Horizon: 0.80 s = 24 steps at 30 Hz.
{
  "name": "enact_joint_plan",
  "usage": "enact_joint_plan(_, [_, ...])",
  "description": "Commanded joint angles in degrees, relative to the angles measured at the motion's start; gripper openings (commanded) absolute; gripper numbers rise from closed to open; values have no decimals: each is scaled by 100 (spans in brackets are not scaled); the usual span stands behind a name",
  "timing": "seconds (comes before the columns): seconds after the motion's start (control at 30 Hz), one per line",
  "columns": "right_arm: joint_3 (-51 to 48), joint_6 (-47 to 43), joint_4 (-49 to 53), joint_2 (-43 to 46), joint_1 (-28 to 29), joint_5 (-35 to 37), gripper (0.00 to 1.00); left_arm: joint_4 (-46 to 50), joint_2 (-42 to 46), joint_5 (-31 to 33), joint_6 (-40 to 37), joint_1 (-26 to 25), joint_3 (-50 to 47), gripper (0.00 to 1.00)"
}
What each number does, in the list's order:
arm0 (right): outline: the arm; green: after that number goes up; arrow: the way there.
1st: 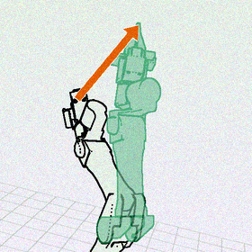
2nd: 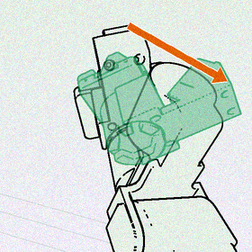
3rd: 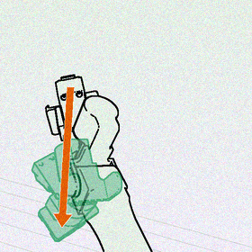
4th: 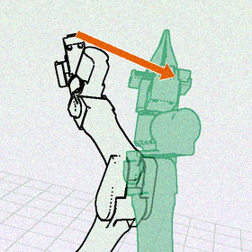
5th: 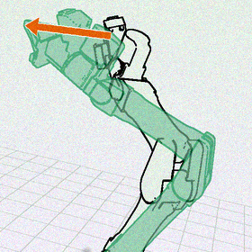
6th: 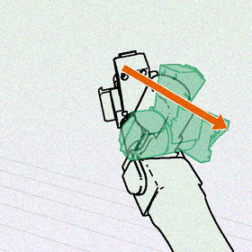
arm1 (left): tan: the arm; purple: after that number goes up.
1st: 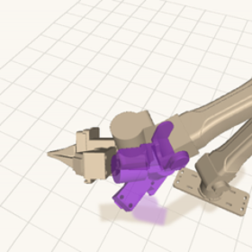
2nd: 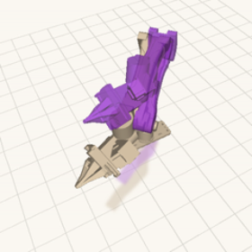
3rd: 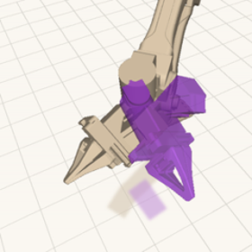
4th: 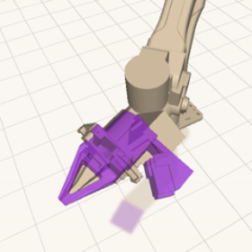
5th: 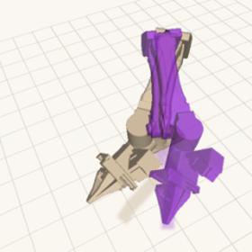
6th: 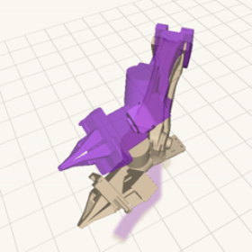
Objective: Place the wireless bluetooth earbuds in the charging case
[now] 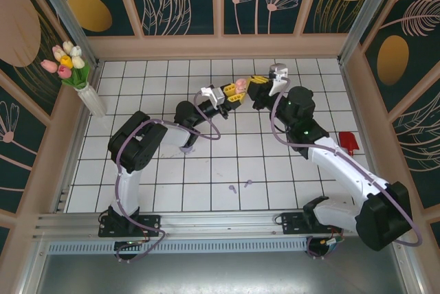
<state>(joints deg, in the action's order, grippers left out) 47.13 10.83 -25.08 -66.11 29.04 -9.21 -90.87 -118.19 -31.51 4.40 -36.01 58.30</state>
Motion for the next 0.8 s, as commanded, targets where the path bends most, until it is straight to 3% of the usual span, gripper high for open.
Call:
enact_joint_plan(0.0, [-156, -2, -726, 207, 62, 156, 13, 33, 220, -101, -111, -3, 205, 0])
enact_joint_plan(0.77, [-107, 100, -1121, -186, 89, -43, 12, -154, 165, -120, 518, -3, 370, 0])
